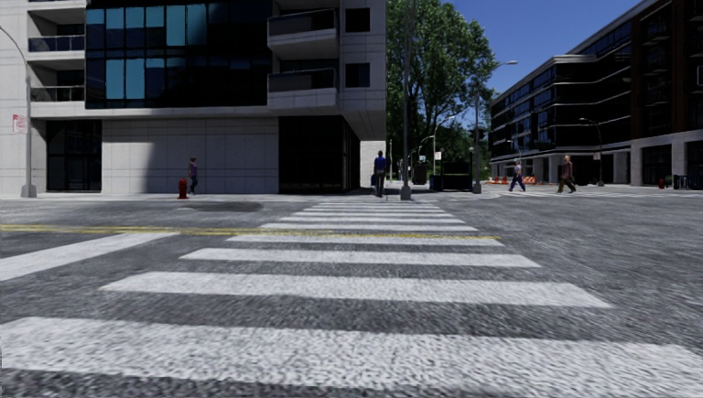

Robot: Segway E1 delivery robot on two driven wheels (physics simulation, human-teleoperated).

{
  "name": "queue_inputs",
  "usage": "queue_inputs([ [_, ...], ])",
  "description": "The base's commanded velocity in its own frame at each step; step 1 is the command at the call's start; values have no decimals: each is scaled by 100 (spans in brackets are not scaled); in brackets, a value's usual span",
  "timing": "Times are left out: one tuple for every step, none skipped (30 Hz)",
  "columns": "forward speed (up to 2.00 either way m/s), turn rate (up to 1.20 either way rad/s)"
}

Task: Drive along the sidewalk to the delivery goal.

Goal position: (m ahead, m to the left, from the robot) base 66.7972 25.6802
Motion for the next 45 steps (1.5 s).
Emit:
queue_inputs([
  [200,-120],
  [200,-50],
  [200,-6],
  [200,0],
  [200,0],
  [200,0],
  [200,0],
  [200,0],
  [200,0],
  [200,0],
  [200,0],
  [200,0],
  [200,0],
  [200,0],
  [200,0],
  [200,0],
  [200,0],
  [200,0],
  [200,0],
  [200,0],
  [200,0],
  [200,0],
  [200,0],
  [200,0],
  [200,0],
  [200,0],
  [200,0],
  [200,0],
  [200,0],
  [200,0],
  [200,0],
  [200,0],
  [200,0],
  [200,0],
  [200,0],
  [200,0],
  [200,0],
  [200,0],
  [200,0],
  [200,0],
  [200,0],
  [200,0],
  [200,0],
  [200,0],
  [200,0],
])
